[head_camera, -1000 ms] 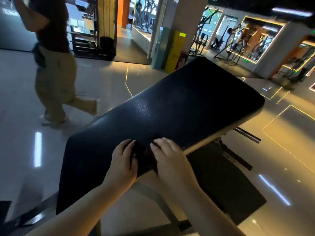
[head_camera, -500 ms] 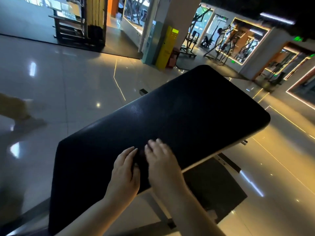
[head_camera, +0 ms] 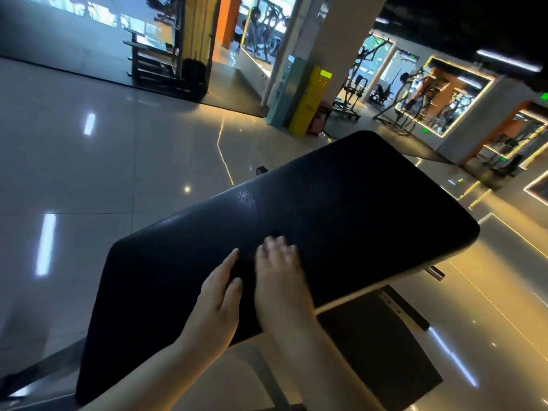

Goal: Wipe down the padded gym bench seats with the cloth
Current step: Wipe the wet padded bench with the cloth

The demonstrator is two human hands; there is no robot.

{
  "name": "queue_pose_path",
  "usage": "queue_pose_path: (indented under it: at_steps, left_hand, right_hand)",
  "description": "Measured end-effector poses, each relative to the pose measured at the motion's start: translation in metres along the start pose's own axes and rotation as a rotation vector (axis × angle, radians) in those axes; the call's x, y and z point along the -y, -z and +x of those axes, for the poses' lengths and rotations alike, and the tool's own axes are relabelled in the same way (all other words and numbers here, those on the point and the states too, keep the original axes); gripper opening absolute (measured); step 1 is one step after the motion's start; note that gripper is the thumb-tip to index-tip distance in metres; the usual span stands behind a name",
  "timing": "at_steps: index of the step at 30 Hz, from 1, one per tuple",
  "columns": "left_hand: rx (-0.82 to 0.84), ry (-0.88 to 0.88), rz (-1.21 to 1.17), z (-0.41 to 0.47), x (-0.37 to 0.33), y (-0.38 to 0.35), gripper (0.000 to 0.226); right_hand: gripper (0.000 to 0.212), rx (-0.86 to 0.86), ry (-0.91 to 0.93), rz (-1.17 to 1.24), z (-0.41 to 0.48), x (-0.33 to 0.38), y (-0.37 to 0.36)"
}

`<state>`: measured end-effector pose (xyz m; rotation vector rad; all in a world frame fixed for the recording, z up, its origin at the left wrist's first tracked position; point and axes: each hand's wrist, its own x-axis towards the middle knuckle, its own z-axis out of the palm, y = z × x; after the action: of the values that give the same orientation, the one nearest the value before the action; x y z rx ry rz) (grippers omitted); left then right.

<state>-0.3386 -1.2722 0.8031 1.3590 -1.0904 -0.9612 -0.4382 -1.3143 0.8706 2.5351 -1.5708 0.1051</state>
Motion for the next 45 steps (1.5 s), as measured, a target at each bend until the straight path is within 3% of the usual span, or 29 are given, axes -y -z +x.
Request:
queue_pose_path:
  at_steps: [3, 5, 7, 9, 12, 15, 18, 24, 26, 29, 33, 37, 40, 43, 45]
  left_hand:
    - [-0.077, 0.045, -0.105, 0.001, -0.002, 0.001, 0.056]
    - [-0.127, 0.059, -0.090, 0.003, 0.001, 0.002, 0.057]
    - [-0.148, 0.061, -0.043, 0.006, 0.003, -0.002, 0.049]
    - [-0.170, 0.062, 0.034, 0.009, 0.002, -0.011, 0.049]
    - [-0.213, 0.053, 0.141, 0.012, 0.003, -0.024, 0.058]
    - [-0.259, 0.047, 0.201, 0.014, 0.006, -0.030, 0.043]
    - [-0.313, 0.038, 0.248, 0.017, 0.006, -0.035, 0.039]
    - [-0.295, 0.035, 0.274, 0.028, 0.011, -0.028, 0.039]
    - [-0.264, 0.039, 0.266, 0.030, 0.016, -0.019, 0.041]
    - [-0.219, 0.077, 0.282, 0.026, 0.024, 0.001, 0.043]
    - [-0.231, 0.180, 0.368, 0.019, 0.049, 0.036, 0.048]
    - [-0.191, 0.242, 0.389, 0.008, 0.070, 0.066, 0.052]
    - [-0.186, 0.272, 0.411, 0.004, 0.079, 0.086, 0.053]
    - [-0.154, 0.293, 0.487, -0.001, 0.098, 0.107, 0.054]
    - [-0.134, 0.301, 0.501, -0.005, 0.114, 0.122, 0.054]
  right_hand:
    - [0.057, 0.287, 0.164, 0.042, -0.007, 0.012, 0.005]
    - [0.054, 0.246, 0.215, 0.124, -0.012, -0.008, 0.008]
    - [0.050, 0.055, 0.224, 0.100, -0.005, -0.040, 0.017]
    - [0.047, -0.080, 0.126, 0.052, 0.012, -0.081, 0.042]
    - [0.056, -0.046, -0.076, -0.010, 0.039, -0.141, 0.084]
    - [0.066, -0.088, -0.246, -0.067, 0.072, -0.164, 0.097]
    - [0.071, -0.014, -0.155, -0.178, 0.105, -0.133, 0.074]
    - [0.044, 0.156, 0.260, -0.020, 0.077, -0.066, 0.025]
    - [0.041, 0.172, 0.221, 0.054, 0.067, -0.082, 0.036]
    - [0.051, 0.167, 0.095, -0.035, 0.081, -0.106, 0.052]
    - [0.067, 0.121, -0.029, -0.101, 0.099, -0.068, 0.029]
    - [0.067, 0.129, 0.128, -0.011, 0.096, 0.010, -0.028]
    - [0.064, 0.238, 0.312, 0.005, 0.080, 0.066, -0.058]
    - [0.063, 0.418, 0.492, 0.004, 0.063, 0.087, -0.067]
    - [0.061, 0.398, 0.464, 0.049, 0.070, 0.081, -0.063]
